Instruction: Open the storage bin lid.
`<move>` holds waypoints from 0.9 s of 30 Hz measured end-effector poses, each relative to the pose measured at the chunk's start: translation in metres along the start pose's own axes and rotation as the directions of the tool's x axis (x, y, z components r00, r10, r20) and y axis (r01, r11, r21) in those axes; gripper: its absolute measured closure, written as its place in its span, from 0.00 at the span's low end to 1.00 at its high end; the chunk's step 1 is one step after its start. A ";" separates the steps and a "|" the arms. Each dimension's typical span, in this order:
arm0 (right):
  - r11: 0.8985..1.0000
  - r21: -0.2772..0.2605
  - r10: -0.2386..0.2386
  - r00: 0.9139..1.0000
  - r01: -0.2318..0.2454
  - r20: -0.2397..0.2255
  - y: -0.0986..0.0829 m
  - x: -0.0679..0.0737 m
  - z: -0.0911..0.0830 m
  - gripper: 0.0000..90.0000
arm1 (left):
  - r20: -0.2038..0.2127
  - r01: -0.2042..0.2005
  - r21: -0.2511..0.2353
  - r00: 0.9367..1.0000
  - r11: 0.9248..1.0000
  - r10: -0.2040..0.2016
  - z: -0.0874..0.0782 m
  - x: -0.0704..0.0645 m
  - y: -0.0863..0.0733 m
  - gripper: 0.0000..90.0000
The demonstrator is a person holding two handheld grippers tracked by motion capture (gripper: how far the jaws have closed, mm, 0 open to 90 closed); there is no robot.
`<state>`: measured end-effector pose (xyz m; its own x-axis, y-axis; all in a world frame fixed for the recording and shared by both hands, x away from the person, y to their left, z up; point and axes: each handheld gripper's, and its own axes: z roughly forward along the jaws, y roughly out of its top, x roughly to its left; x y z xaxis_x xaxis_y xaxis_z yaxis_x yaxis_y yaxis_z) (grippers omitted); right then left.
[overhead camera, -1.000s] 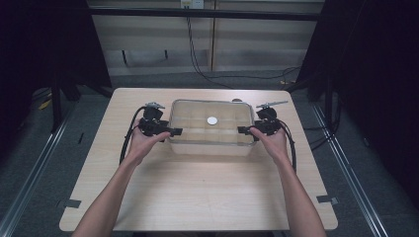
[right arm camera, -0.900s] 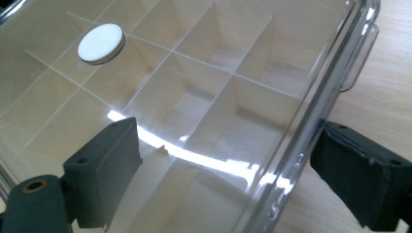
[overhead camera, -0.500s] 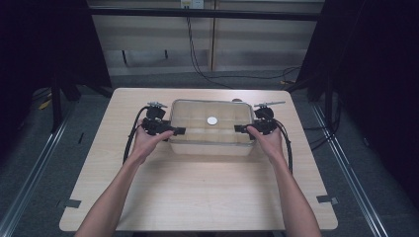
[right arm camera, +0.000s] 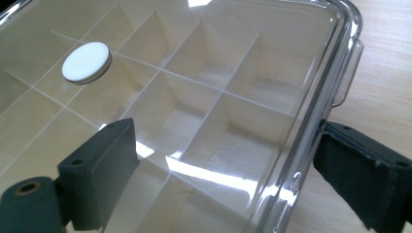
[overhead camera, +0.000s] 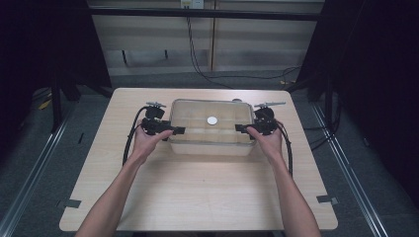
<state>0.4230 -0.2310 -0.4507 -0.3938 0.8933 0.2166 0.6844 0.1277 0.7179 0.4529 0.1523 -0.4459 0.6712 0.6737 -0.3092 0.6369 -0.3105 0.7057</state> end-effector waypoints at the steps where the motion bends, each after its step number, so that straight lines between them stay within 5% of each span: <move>1: 1.000 -0.009 0.005 1.000 -0.005 0.002 0.000 0.000 -0.001 0.11 | -0.004 -0.007 -0.008 1.000 1.000 0.007 -0.002 0.000 0.000 0.26; 5: 0.999 -0.049 0.012 1.000 -0.013 -0.012 0.001 -0.001 -0.006 0.16 | -0.026 -0.033 -0.020 0.999 0.999 0.033 -0.005 -0.004 0.001 0.30; 14: 0.995 -0.086 0.040 0.998 -0.045 -0.051 0.002 -0.004 -0.015 0.21 | -0.014 0.008 -0.080 1.000 0.997 -0.009 -0.010 0.000 -0.003 0.43; 15: 0.991 -0.109 0.067 0.994 -0.076 -0.088 0.002 -0.009 -0.019 0.27 | -0.013 -0.005 -0.081 1.000 0.997 0.004 -0.012 0.000 -0.004 0.43; 27: 0.972 -0.201 0.094 0.985 -0.122 -0.143 0.002 -0.016 -0.036 0.48 | -0.024 -0.043 -0.112 0.999 0.993 0.040 -0.023 -0.006 0.001 0.51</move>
<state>0.4087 -0.2607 -0.4284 -0.4119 0.8304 0.3753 0.5897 -0.0711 0.8045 0.4410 0.1631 -0.4289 0.6871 0.6764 -0.2653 0.5611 -0.2620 0.7852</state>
